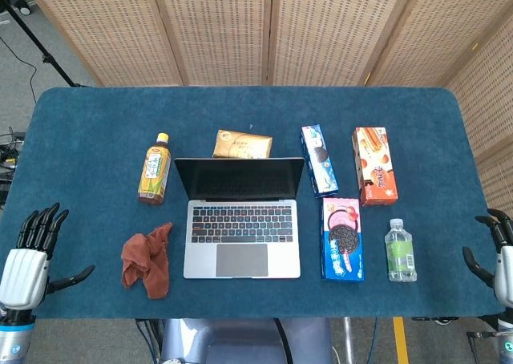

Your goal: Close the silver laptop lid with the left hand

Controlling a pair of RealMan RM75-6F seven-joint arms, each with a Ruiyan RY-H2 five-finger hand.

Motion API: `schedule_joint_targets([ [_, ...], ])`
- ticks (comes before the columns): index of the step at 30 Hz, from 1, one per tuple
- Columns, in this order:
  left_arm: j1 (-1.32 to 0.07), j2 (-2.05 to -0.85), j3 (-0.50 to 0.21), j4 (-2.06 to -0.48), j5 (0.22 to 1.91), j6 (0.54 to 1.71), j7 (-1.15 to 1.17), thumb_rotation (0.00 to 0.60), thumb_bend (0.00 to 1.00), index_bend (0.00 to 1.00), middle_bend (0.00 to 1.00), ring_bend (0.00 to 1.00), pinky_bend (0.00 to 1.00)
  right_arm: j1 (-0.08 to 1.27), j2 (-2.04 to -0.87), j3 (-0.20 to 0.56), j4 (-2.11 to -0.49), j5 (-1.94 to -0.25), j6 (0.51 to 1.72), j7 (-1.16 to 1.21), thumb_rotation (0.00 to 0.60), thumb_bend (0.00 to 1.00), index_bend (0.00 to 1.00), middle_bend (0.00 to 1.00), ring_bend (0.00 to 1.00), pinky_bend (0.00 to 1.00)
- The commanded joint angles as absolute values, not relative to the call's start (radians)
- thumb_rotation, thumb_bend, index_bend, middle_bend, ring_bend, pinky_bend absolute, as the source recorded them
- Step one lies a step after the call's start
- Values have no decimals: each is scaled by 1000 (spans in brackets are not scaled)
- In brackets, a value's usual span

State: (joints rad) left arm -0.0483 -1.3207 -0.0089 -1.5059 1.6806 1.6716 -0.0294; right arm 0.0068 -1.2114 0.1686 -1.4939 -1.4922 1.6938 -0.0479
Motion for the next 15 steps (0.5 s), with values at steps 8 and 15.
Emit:
schedule_joint_targets([
  [8,-46,-1319,-6,-1510,1685,1675,-26,454,27,21,0,0,0,5,-1211,164,-1500,-1499,1697,-53,600,289,297,244,367,249],
  [15,-50,-1321,-7,-1514,1682,1666,-20,454,27,21,0,0,0,5,-1210,167,-1497,-1494,1696,-47,600,289,297,244,367,249],
])
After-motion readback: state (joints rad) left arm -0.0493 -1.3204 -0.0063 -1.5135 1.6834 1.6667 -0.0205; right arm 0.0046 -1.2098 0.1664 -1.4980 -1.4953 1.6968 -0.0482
